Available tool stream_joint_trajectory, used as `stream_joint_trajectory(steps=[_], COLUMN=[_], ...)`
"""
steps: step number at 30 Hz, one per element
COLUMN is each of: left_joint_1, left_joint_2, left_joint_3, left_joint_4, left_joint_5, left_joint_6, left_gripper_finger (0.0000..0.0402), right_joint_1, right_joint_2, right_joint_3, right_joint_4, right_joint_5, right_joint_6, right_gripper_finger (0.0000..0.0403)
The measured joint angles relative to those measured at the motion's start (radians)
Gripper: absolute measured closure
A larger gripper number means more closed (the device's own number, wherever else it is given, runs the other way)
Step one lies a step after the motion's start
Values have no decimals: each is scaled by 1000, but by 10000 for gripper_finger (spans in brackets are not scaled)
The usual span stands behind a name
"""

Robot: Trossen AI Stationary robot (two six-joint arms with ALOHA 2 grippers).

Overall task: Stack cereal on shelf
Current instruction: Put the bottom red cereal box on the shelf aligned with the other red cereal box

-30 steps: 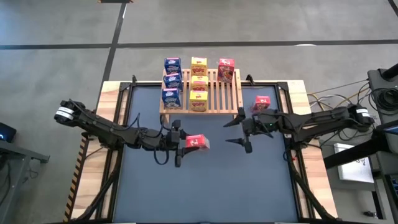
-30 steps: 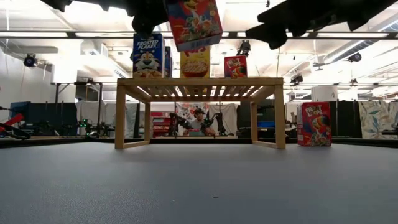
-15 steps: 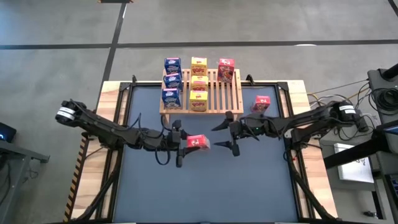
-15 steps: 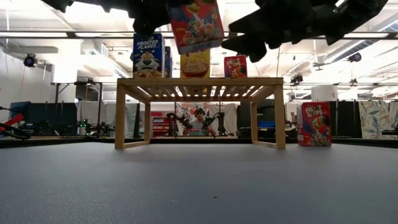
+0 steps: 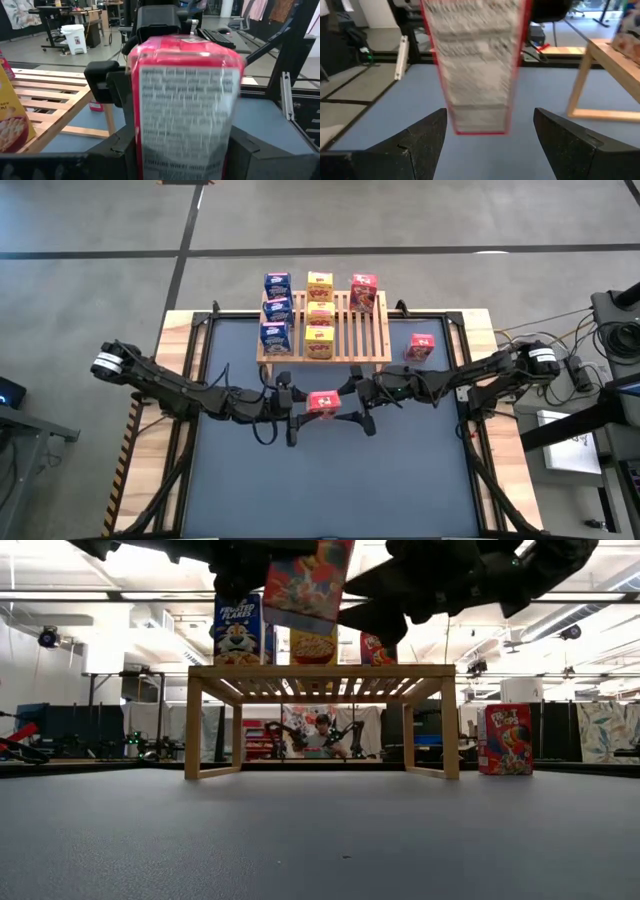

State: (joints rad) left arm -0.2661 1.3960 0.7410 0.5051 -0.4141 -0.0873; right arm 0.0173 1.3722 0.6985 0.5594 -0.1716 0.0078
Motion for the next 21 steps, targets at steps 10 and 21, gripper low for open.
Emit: stream_joint_trajectory(steps=[10,21], left_joint_1=[-1,0], left_joint_2=[0,0], left_joint_3=[-1,-2], left_joint_4=[-12,10], left_joint_5=[-48,-48], left_joint_6=[22,23], left_gripper_finger=[233,233], right_joint_1=[4,4], right_joint_2=[37,51], right_joint_3=[37,52], right_joint_4=[1,6], right_joint_5=[-46,27], right_joint_6=[36,71], right_gripper_finger=[117,117])
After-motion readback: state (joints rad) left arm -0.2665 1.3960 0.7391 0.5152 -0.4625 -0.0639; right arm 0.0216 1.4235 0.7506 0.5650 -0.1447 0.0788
